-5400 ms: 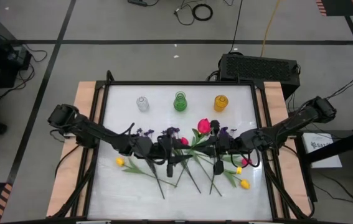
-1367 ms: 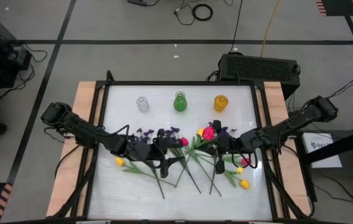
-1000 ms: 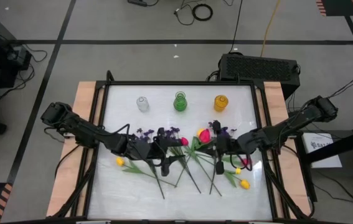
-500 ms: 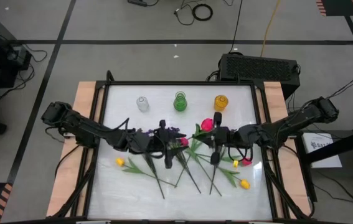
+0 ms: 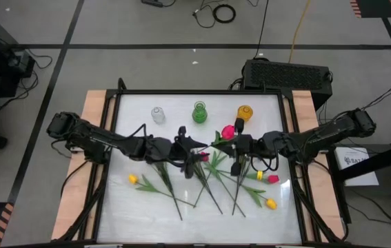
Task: Sort flowers into vase by color
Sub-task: Put the left pink flower into the yellow vase
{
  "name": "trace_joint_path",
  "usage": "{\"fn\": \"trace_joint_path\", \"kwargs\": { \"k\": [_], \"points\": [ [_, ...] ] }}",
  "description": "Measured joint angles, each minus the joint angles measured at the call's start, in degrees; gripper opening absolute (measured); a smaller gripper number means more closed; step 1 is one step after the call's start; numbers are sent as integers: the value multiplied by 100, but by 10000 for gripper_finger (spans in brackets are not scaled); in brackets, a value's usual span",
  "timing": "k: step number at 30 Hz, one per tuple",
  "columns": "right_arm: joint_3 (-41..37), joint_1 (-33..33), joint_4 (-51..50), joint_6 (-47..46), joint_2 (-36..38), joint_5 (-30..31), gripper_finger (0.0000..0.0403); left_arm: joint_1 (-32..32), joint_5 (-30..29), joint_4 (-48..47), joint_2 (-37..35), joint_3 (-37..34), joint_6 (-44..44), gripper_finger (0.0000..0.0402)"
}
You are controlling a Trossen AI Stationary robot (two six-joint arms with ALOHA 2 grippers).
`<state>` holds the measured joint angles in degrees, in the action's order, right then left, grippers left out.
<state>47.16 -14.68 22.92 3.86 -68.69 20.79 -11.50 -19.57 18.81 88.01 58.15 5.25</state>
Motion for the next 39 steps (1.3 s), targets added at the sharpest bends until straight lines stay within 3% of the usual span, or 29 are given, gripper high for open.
{"fn": "trace_joint_path", "kwargs": {
  "k": [14,22,34,39],
  "points": [
    [0,3,-44,-13,0,-8,0,24,23,-139,0,0,-20,13],
    [0,0,-60,47,0,-14,14,24,166,-194,-2,0,-21,12],
    [0,-10,98,-15,15,-17,158,24,348,-538,-2,0,-159,6],
    [0,-6,92,-167,28,-15,150,24,319,-530,-2,0,-154,6]
  ]
}}
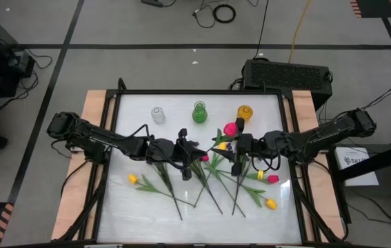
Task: Sort flowers into vase by color
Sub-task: Put the left pink flower into the yellow vase
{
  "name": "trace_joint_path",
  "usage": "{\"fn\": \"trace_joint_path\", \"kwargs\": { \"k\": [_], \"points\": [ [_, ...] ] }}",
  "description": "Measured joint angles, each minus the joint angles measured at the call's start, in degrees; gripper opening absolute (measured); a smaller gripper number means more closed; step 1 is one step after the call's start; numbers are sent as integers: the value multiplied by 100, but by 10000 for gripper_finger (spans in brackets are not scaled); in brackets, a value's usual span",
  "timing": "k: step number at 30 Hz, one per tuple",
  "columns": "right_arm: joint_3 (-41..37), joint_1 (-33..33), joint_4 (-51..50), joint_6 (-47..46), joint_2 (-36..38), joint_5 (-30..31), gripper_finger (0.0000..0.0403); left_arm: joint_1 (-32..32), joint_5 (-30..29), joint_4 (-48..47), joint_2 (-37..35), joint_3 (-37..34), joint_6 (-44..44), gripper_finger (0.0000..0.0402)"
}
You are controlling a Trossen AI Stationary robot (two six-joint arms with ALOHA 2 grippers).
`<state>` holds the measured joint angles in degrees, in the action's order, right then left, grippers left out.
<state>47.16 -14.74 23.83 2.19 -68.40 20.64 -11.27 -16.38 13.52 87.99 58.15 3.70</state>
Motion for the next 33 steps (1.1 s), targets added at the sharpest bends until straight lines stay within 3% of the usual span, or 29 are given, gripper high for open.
{"fn": "trace_joint_path", "kwargs": {
  "k": [11,15,19,25,33],
  "points": [
    [0,0,-96,-36,39,-4,12,0,-50,-81,-89,-2,34,18],
    [13,1,-336,-20,185,3,14,-21,-86,-189,-212,-2,339,42],
    [4,4,-745,-92,501,29,7,-179,-101,-381,-372,2,468,104],
    [2,59,-1612,-101,1208,180,6,-384,-977,-401,-599,3,449,196],
    [2,868,-2915,242,2800,519,6,-428,-1052,-707,-649,-4,483,216]
  ]
}}
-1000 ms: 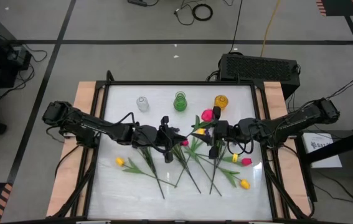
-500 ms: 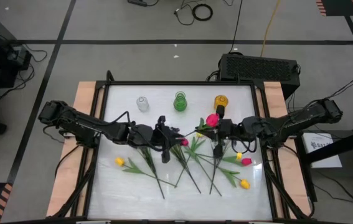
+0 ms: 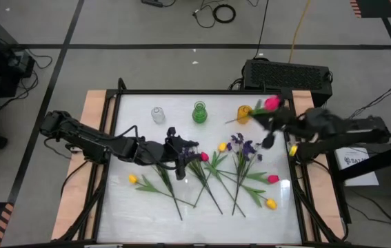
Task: Sort flowers into vase by color
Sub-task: Put the left pink flower into the yellow vase
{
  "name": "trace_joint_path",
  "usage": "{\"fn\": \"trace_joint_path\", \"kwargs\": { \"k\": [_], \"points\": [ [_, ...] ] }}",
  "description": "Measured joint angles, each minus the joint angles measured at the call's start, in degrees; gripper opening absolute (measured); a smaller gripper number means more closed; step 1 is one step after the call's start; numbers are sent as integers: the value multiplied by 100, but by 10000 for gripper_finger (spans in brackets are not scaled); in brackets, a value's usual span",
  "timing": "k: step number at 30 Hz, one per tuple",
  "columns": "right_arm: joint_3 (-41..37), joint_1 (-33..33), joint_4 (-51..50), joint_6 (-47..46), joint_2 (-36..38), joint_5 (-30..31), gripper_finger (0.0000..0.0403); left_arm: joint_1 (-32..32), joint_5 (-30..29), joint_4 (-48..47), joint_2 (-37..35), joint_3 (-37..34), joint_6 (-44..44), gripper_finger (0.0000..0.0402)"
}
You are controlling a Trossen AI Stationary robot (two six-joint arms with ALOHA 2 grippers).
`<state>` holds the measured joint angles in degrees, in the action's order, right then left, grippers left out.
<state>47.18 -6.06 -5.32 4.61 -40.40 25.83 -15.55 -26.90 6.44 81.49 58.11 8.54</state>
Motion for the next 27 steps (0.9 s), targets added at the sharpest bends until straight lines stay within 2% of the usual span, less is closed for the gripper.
{"fn": "trace_joint_path", "kwargs": {
  "k": [6,12,16,22,25,27],
  "points": [
    [2,753,-1126,-757,943,-73,6,20,-4,393,7,0,-175,216],
    [0,868,-1715,-1542,873,-924,6,15,175,644,94,2,-286,216],
    [0,868,-1593,-1599,695,-964,6,13,246,641,96,2,-284,216],
    [0,895,-644,-1471,301,-954,6,15,257,637,98,2,-137,216],
    [2,1106,-203,-1191,48,-972,6,15,265,633,98,2,-136,216],
    [83,1307,-336,-1027,-120,-969,4,10,267,630,98,2,-133,216]
  ]
}}
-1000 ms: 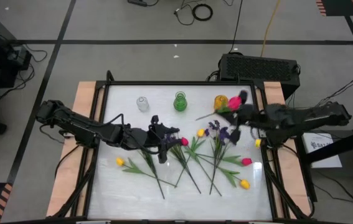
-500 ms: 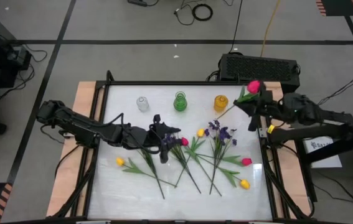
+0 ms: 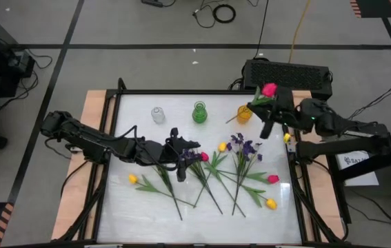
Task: Sort flowers into vase by color
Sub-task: Put the left pink flower into the yellow vase
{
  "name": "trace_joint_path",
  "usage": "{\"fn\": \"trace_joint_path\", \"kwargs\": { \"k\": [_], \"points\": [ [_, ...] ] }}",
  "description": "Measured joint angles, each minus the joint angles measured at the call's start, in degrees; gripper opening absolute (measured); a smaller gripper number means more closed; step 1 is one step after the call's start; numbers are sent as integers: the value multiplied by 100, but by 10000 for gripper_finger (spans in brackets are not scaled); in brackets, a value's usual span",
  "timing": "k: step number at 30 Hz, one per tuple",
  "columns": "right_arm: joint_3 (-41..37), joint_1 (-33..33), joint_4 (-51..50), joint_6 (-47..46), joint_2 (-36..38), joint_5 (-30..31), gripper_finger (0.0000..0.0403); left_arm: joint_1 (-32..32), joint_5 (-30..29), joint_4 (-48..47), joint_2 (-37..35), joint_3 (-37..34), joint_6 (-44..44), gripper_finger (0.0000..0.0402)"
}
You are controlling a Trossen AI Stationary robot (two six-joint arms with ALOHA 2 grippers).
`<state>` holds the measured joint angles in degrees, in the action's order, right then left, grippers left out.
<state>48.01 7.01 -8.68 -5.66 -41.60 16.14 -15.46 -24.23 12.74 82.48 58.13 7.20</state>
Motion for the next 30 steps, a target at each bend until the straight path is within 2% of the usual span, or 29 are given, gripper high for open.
{"fn": "trace_joint_path", "kwargs": {
  "k": [3,9,14,19,21,26,30],
  "points": [
    [192,361,-418,136,-210,-31,3,-7,0,-25,0,0,0,216],
    [556,1126,-402,106,-605,-972,2,16,0,-124,2,0,0,216],
    [889,1749,-563,342,-1038,-1194,1,17,0,-158,2,0,-2,216],
    [1067,2430,-616,338,-1640,-2600,1,17,0,-175,2,0,0,216],
    [1067,2696,-660,338,-1805,-2984,1,17,0,-190,2,0,0,216],
    [1067,3263,-820,316,-1971,-3124,4,17,0,-253,2,0,0,216],
    [1067,3514,-912,205,-1797,-3152,5,17,0,-360,4,0,0,216]
  ]
}}
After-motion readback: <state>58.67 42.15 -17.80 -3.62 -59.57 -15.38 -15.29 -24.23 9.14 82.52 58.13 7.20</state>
